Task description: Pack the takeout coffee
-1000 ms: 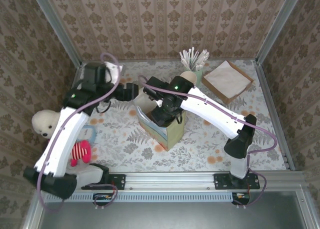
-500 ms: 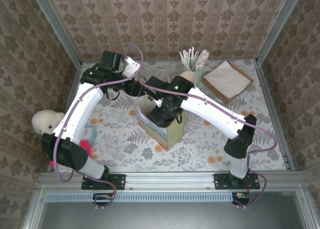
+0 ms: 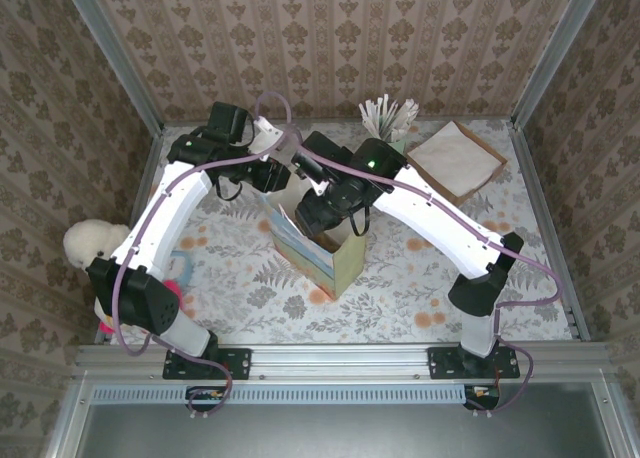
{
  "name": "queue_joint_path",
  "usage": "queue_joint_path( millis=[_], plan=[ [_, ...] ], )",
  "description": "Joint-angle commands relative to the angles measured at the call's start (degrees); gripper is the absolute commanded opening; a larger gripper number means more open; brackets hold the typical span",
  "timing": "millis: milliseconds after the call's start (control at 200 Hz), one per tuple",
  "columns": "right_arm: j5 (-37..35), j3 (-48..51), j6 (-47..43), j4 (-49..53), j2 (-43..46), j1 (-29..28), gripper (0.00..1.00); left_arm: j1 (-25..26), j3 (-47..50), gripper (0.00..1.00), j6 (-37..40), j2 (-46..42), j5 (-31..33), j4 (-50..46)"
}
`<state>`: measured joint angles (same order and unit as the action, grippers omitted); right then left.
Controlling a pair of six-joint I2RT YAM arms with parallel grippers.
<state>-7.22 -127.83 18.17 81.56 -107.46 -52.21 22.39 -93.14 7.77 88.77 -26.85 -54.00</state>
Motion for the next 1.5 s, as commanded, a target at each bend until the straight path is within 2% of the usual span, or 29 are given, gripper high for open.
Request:
queue_joint_path(
  millis=[0, 240, 365, 820, 1265, 1495],
  plan=[
    [-0.09, -1.34, -0.54, 3.27, -0.71, 0.09, 0.56, -0.24, -1.44, 0.22, 0.64, 0.54, -1.40, -0.10],
    [0.21, -1.54, 0.15, 7.01, -3.71, -0.07, 0.56, -0.25, -2.61, 0.05, 0.53, 1.79, -2.30, -0.71],
    [-0.56, -1.84, 1.32, 8.17, -4.68, -0.39, 0.55, -0.29, -2.61, 0.00, 0.56, 1.84, -2.94, -0.53],
    [0.97, -3.60, -3.36, 8.46, -8.19, -0.62, 0.55, -0.26, -4.81, 0.00, -0.08, 4.02, -5.40, 0.65],
    [2.24, -4.46, -5.56, 11.27, -9.88, 0.84, 0.55, -0.42, -4.57, 0.00, 3.61, 4.11, -9.39, 0.68],
    [4.03, -3.39, -10.55, 12.23, -9.78, 1.98, 0.55, -0.51, -4.41, 0.00, 4.64, 4.40, -12.30, 1.75]
  ],
)
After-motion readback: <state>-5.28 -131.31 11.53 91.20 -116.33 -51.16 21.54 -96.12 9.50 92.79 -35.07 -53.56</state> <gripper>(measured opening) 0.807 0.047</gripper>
